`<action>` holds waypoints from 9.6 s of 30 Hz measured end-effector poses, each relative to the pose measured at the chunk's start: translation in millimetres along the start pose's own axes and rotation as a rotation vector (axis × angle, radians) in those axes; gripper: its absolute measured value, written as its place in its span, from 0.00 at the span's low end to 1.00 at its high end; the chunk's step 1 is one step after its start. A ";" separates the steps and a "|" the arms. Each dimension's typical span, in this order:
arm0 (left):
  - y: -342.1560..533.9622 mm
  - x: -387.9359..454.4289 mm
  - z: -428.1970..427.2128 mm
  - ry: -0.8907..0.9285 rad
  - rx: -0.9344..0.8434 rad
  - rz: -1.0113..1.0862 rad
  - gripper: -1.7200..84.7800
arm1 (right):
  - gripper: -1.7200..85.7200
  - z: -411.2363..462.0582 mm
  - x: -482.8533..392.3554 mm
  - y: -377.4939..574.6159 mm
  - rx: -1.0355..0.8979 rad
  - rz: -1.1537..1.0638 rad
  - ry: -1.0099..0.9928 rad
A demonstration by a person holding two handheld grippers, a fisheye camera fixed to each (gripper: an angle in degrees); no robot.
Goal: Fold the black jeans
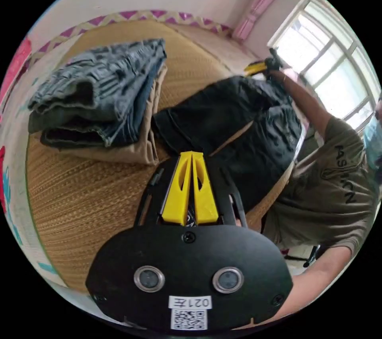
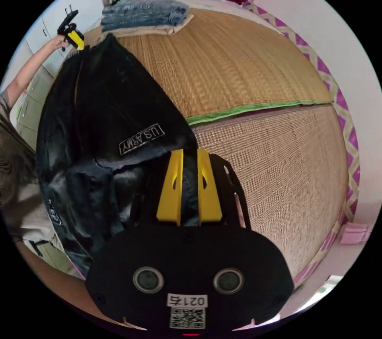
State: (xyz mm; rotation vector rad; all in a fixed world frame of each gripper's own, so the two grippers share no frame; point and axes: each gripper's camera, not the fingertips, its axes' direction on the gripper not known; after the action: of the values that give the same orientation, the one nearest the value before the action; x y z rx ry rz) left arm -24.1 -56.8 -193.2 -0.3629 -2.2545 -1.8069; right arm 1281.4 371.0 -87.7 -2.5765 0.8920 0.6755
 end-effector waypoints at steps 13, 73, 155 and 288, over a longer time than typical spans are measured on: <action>4.6 -84.3 61.4 -0.354 0.110 -0.271 0.01 | 0.10 -106.8 -120.7 84.6 0.317 0.069 -0.017; -5.6 305.4 -74.9 0.087 0.055 0.010 0.09 | 0.01 -408.4 -132.7 290.5 0.263 0.563 0.082; 88.9 173.4 -245.9 0.164 0.570 -0.977 0.02 | 0.08 -492.9 -121.1 914.8 0.859 1.614 -0.568; 202.2 -40.1 -66.9 0.269 0.642 -1.076 0.06 | 0.01 -477.9 -236.3 230.3 0.332 0.634 0.099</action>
State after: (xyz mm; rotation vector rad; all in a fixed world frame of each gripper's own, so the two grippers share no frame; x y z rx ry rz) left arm 82.4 -81.8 -6.1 1.3244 -2.8197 -1.1182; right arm 1124.9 99.7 401.4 -2.0375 1.7209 0.4951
